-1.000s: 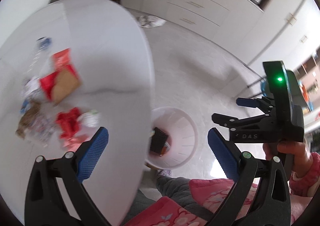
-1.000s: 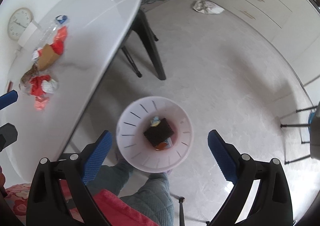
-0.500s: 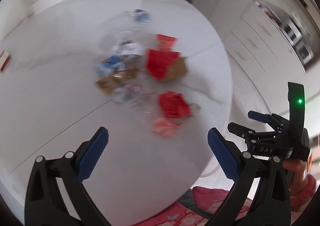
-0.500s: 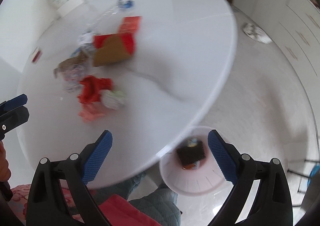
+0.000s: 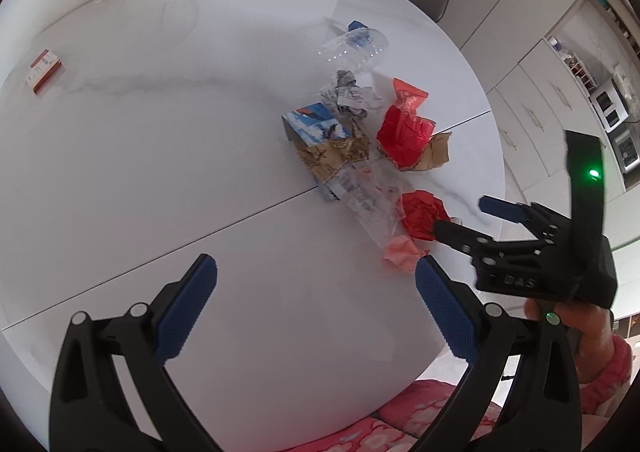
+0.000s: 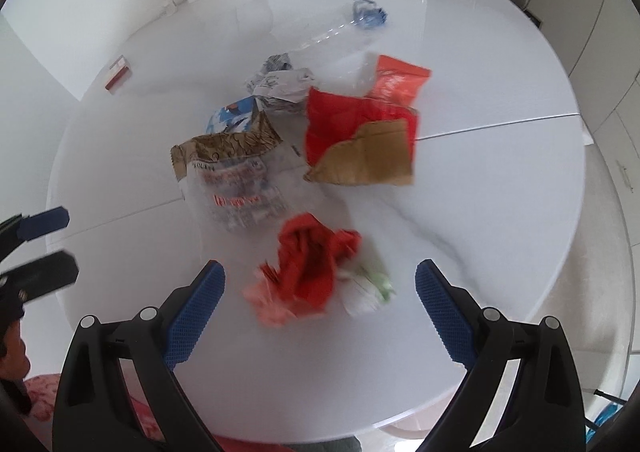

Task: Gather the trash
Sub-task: 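Grasp the red crumpled paper with the right tool, then grasp the clear plastic bag with brown wrapper using the left tool while the right holds red paper, then carry the red paper and plastic bag over the bin while both tools open to drop them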

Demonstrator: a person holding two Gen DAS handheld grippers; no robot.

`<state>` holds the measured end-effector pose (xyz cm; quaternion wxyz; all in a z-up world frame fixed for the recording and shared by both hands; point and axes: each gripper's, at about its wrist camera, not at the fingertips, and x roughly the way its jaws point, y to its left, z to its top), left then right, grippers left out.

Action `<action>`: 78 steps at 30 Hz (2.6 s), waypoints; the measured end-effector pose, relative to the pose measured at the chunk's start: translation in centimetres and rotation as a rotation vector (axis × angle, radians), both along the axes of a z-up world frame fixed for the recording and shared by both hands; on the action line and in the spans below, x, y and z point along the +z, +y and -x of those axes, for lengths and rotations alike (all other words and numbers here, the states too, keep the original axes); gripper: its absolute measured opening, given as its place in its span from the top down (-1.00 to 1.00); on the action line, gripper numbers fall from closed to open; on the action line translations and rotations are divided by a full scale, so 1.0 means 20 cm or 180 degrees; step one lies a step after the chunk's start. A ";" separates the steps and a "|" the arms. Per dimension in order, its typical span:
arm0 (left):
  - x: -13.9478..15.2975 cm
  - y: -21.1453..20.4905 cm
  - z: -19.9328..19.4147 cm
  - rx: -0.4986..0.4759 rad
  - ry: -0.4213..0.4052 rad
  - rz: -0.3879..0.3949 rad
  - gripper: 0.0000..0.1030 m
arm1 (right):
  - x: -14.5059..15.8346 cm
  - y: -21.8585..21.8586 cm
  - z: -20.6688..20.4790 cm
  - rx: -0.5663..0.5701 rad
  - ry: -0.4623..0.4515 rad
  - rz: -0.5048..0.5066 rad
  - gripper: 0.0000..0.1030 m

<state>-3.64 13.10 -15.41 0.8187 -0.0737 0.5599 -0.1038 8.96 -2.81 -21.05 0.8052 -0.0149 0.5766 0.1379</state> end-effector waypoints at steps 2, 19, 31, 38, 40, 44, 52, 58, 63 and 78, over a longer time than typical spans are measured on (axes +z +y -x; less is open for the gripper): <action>-0.01 0.01 -0.01 -0.0008 0.0016 0.0027 -0.85 | -0.04 0.02 -0.03 0.0024 0.0052 0.0087 -0.72; -0.24 -0.12 -0.26 0.0069 0.0535 0.0618 -0.85 | -0.04 -0.04 -0.07 -0.0017 0.0120 -0.0049 0.52; -0.46 -0.18 -0.34 0.0831 0.0960 0.1143 -0.53 | 0.14 -0.23 -0.01 -0.0157 -0.0052 -0.0164 0.52; -0.50 -0.22 -0.34 0.0942 0.1054 0.1349 0.23 | 0.17 -0.37 0.04 -0.0229 -0.0077 -0.0161 0.52; -0.49 -0.22 -0.33 0.0989 0.1019 0.1353 0.33 | 0.18 -0.41 0.06 -0.0243 -0.0091 -0.0170 0.52; -0.46 -0.20 -0.31 0.1002 0.0916 0.1337 0.41 | 0.18 -0.45 0.08 -0.0265 -0.0102 -0.0215 0.52; -0.31 -0.16 -0.24 0.0794 0.0672 0.1160 0.41 | 0.20 -0.49 0.13 -0.0331 -0.0169 -0.0314 0.52; -0.14 -0.21 -0.14 0.0314 0.0500 0.0951 0.41 | 0.22 -0.54 0.22 -0.0481 -0.0237 -0.0359 0.52; 0.01 -0.39 -0.05 -0.0386 0.0333 0.0824 0.41 | 0.22 -0.66 0.38 -0.0784 -0.0232 -0.0325 0.52; 0.03 -1.01 0.21 -0.1964 0.0441 0.0569 0.41 | -0.10 -0.97 0.78 -0.1501 0.0184 0.0020 0.30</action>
